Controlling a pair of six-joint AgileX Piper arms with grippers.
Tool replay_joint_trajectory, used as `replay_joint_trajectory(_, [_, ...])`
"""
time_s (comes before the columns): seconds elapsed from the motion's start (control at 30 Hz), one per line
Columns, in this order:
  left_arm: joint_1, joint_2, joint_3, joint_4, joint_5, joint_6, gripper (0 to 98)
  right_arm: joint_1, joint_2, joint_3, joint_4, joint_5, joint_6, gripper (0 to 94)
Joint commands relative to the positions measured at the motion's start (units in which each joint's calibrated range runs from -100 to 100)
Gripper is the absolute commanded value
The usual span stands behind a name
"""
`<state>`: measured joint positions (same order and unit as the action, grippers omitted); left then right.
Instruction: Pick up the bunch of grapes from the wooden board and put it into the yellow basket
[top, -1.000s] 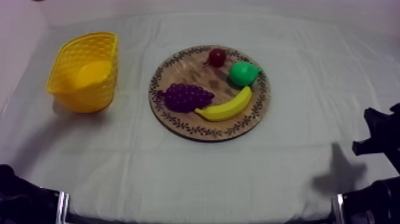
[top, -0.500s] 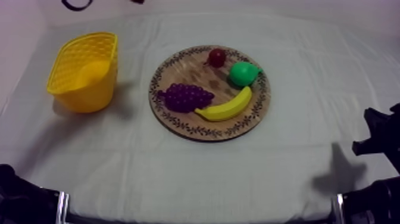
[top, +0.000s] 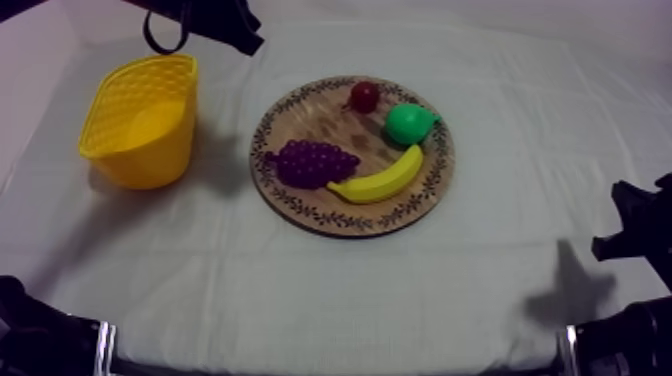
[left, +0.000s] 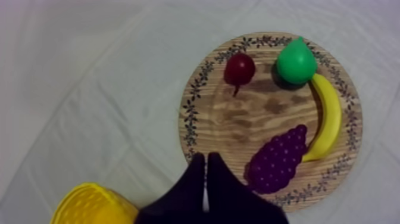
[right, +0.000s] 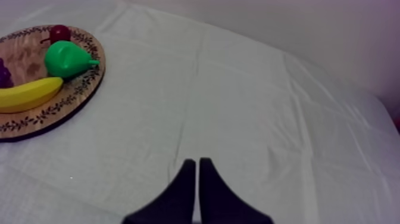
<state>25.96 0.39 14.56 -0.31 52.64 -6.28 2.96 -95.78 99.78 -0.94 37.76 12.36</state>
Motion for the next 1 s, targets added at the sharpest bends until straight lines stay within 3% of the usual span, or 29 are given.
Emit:
replay_joint_trajectory(0.0, [0.0,0.02,0.81,0.1,-0.18,-0.61,0.0,0.03,0.02,-0.01,-0.01,-0.02,-0.03,0.3])
replay_joint_trajectory(0.23, [-0.47,-0.19,6.18,-0.08,-2.03,-3.72,0.3,0.03,0.02,-0.01,-0.01,-0.02,-0.03,0.3])
replay_joint_trajectory(0.4, [-0.18,-0.66,8.24,0.26,-0.91,-11.95,0.8,0.03,0.02,-0.01,-0.01,-0.02,-0.03,0.3])
replay_joint_trajectory(0.5, [-0.11,-0.79,7.18,0.8,3.43,-17.72,1.1,0.03,0.02,-0.01,-0.01,-0.02,-0.03,0.3])
replay_joint_trajectory(0.6, [0.27,-0.9,5.41,0.68,8.97,-21.27,1.4,0.03,0.02,-0.01,-0.01,-0.02,-0.03,0.3])
replay_joint_trajectory(0.87, [0.52,-0.9,6.25,0.19,12.24,-22.85,1.8,0.03,0.02,-0.01,-0.01,-0.02,-0.01,0.3])
replay_joint_trajectory(0.97, [0.94,-0.75,7.04,0.09,11.88,-22.78,6.7,0.03,0.02,-0.01,-0.01,-0.02,-0.02,0.3])
